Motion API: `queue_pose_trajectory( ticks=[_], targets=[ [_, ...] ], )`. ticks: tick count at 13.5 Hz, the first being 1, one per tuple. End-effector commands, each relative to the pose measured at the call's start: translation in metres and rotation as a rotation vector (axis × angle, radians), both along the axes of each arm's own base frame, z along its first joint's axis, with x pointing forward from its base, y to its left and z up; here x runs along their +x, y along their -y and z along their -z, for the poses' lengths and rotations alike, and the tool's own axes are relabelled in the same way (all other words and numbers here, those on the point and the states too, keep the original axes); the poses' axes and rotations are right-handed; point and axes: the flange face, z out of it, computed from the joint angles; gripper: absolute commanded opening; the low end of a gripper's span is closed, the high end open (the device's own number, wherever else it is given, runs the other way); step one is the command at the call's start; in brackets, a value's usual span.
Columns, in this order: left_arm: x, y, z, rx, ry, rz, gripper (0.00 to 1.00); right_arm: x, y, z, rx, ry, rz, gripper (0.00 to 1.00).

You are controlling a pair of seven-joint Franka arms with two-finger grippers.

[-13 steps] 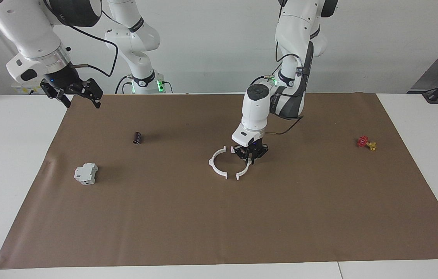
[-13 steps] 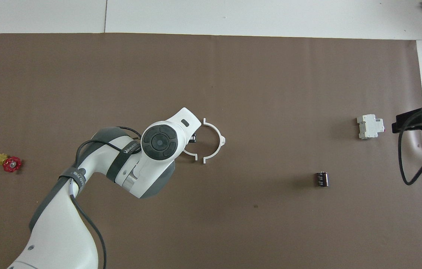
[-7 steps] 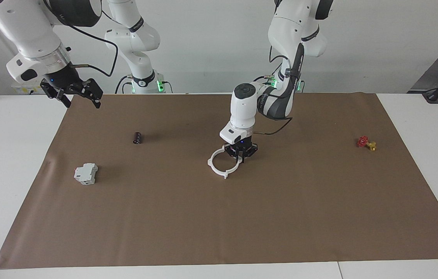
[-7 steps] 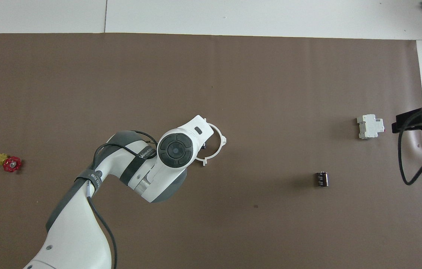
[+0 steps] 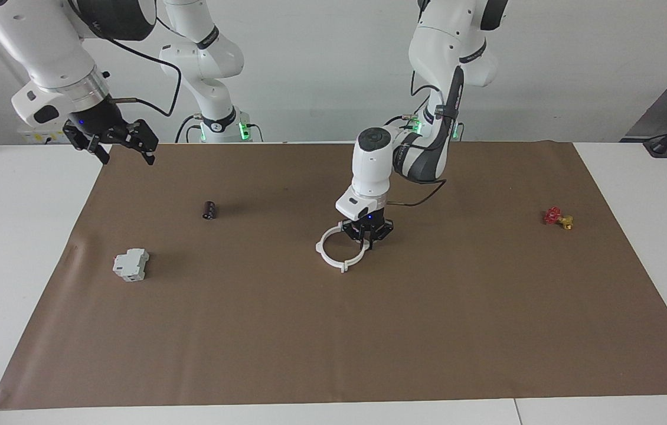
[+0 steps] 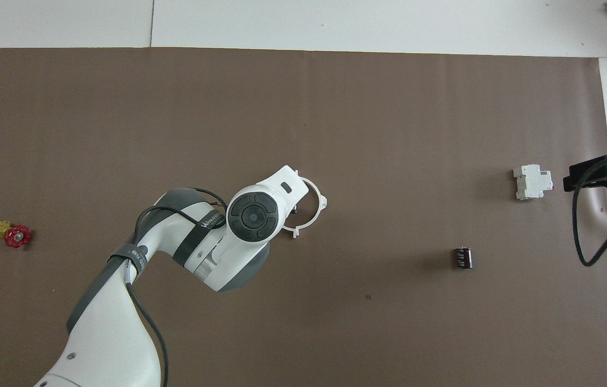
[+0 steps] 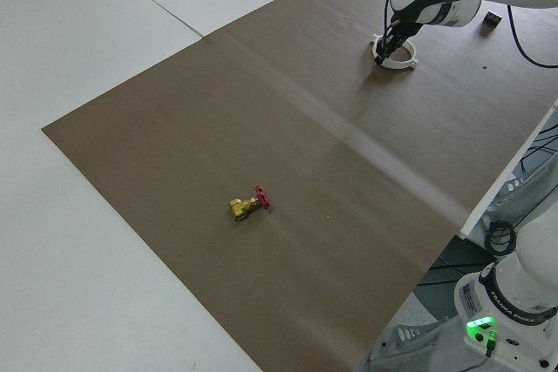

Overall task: Assemble drain pipe with both arms
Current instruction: 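Release the joined ring and withdraw the left gripper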

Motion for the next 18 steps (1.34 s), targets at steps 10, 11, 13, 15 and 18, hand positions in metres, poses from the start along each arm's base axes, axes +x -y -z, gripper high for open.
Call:
queue_pose_trajectory(
  ticks=[10, 11, 13, 15, 18],
  targets=[
    [0.004, 0.005, 0.003, -0.008, 0.027, 0.015, 0.66, -0.004, 0.001, -0.003, 0.007, 0.034, -0.016, 1.00],
    [0.004, 0.006, 0.003, -0.013, 0.038, 0.024, 1.00, -0.004, 0.002, -0.003, 0.007, 0.034, -0.014, 1.00],
    [0.004, 0.005, 0.006, -0.016, 0.039, 0.024, 1.00, -0.004, 0.001, -0.003, 0.009, 0.034, -0.014, 1.00],
    [0.005, 0.003, 0.005, -0.016, 0.039, 0.022, 1.00, -0.004, 0.001, -0.003, 0.007, 0.034, -0.016, 1.00],
    [0.015, -0.015, -0.005, 0.026, 0.004, -0.014, 1.00, -0.004, 0.002, -0.003, 0.007, 0.034, -0.014, 1.00]
  ],
)
